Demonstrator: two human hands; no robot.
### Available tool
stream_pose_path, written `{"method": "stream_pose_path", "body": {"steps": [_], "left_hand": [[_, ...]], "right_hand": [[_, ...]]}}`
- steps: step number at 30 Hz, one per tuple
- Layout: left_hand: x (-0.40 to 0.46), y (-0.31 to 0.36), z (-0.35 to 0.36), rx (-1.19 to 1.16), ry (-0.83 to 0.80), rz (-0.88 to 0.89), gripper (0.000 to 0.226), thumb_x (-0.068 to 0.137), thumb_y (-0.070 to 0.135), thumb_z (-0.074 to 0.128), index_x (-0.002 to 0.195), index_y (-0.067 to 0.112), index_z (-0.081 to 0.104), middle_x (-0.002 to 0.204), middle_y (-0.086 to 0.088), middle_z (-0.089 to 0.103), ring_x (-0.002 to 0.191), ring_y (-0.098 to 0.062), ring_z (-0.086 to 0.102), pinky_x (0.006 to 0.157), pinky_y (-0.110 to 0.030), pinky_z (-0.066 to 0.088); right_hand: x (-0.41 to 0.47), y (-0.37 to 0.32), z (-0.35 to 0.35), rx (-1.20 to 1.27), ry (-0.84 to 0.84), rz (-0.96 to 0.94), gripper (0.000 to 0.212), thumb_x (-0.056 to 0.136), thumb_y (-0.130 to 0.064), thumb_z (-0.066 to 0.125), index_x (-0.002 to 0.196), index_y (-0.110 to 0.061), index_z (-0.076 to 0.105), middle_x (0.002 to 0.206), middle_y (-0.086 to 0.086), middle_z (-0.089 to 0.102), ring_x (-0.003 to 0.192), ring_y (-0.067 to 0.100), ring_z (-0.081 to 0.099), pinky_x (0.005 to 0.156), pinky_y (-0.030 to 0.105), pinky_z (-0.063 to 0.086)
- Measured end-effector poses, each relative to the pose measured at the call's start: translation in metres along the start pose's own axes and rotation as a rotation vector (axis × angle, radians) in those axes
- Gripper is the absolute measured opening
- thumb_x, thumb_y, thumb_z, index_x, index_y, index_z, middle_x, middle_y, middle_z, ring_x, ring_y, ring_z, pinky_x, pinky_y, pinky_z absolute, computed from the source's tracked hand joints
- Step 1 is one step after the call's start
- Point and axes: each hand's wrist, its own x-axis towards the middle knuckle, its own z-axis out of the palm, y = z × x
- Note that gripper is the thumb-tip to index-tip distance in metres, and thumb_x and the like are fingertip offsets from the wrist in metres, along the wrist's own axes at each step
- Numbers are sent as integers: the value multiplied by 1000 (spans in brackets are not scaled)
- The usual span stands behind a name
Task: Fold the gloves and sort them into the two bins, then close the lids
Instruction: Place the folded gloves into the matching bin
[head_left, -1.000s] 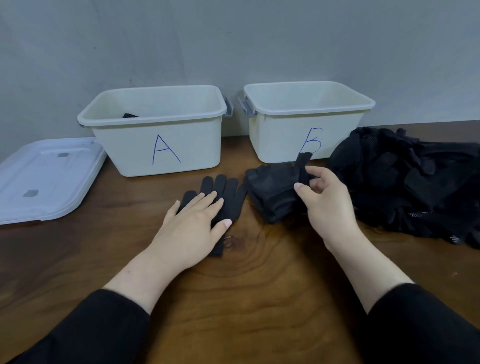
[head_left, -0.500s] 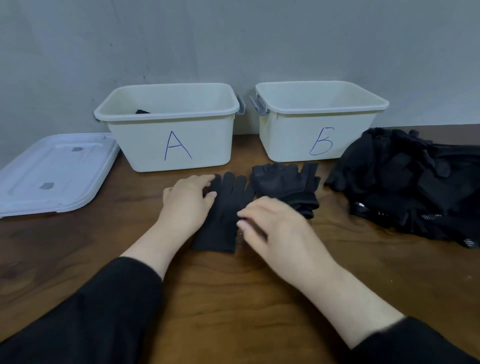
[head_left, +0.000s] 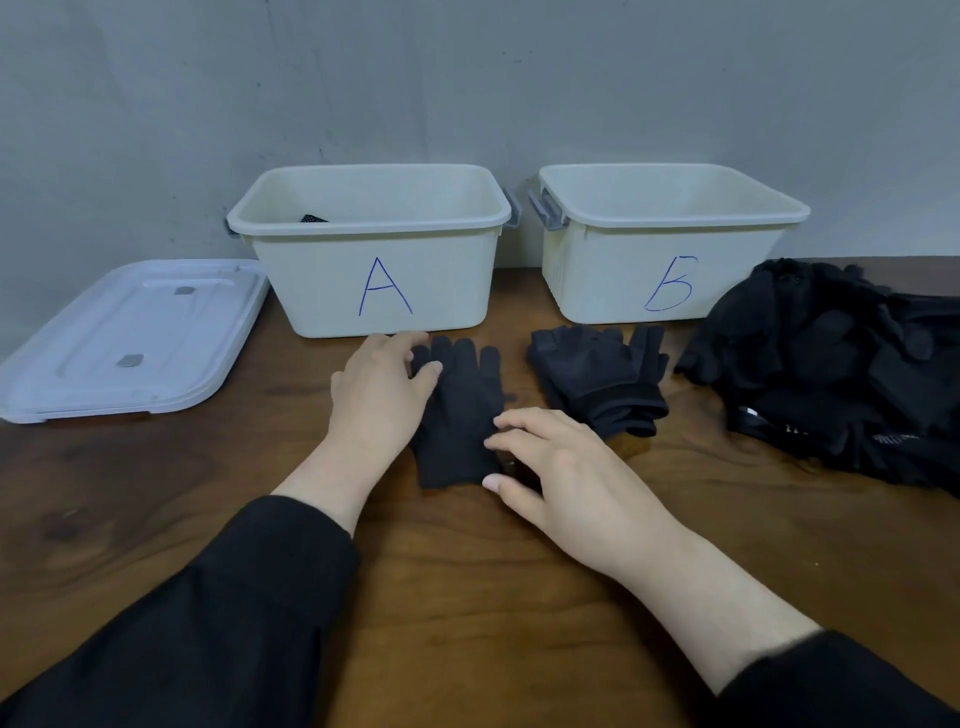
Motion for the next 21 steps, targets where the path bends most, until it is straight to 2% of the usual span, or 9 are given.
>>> {"method": "stream_pose_path", "body": {"steps": [3, 6, 10, 12, 14, 17, 19, 21], "left_hand": [[1, -11, -11, 58, -31, -6, 33, 100, 26, 47, 128, 36, 61, 120, 11, 62, 115, -18, 55, 99, -46, 37], [-2, -23, -18, 184, -127, 28, 30, 101, 26, 49, 123, 38, 65, 123, 12, 60, 118, -17, 52, 97, -44, 33], [-6, -25, -23, 105, 4, 1, 30, 102, 20, 48, 125, 30, 63, 120, 4, 61, 113, -19, 57, 98, -45, 38], [-8, -17, -26, 37, 77, 81, 27, 101, 22, 49, 123, 26, 64, 118, 3, 63, 110, -18, 58, 99, -45, 43], [-14, -7, -24, 19, 23, 209, 25, 101, 30, 51, 121, 27, 66, 111, 9, 65, 106, -15, 59, 98, -44, 45], [-24, 10, -12, 167, -96, 285, 28, 100, 38, 51, 122, 29, 66, 99, 14, 66, 100, -14, 61, 92, -41, 42], [-29, 23, -9, 183, -52, 312, 30, 100, 36, 53, 123, 26, 67, 98, 11, 68, 98, -18, 63, 89, -43, 44], [-39, 46, -8, 77, -2, 355, 30, 99, 32, 55, 123, 23, 68, 101, 7, 70, 97, -19, 64, 89, -45, 49]], "right_hand": [[1, 0, 2, 4, -19, -46, 34, 100, -40, 58, 131, -29, 65, 140, -12, 54, 132, 7, 44, 111, 26, 33], [4, -1, 5, 9, -1, -56, 24, 101, -33, 59, 119, -25, 72, 128, -11, 60, 124, 9, 50, 106, 32, 43], [5, -3, 8, 18, 41, -83, 18, 100, -30, 59, 104, -23, 74, 109, -13, 62, 106, 8, 56, 95, 35, 49], [3, -5, 6, 25, 33, -81, 23, 101, -36, 54, 108, -24, 73, 110, -15, 62, 105, 7, 55, 96, 34, 48], [1, -6, 2, 38, 54, -72, 29, 102, -40, 50, 112, -24, 72, 113, -15, 63, 106, 6, 56, 97, 32, 47], [-4, -1, -11, 120, 217, -22, 26, 104, -35, 49, 109, -22, 71, 108, -14, 66, 103, 4, 57, 94, 27, 47], [-8, 8, -21, 142, 330, 27, 24, 104, -32, 49, 103, -20, 70, 102, -13, 66, 99, 4, 57, 91, 27, 47], [-13, 19, -31, 130, 387, 73, 27, 103, -34, 47, 95, -19, 68, 96, -11, 65, 93, 7, 57, 86, 32, 49]]}}
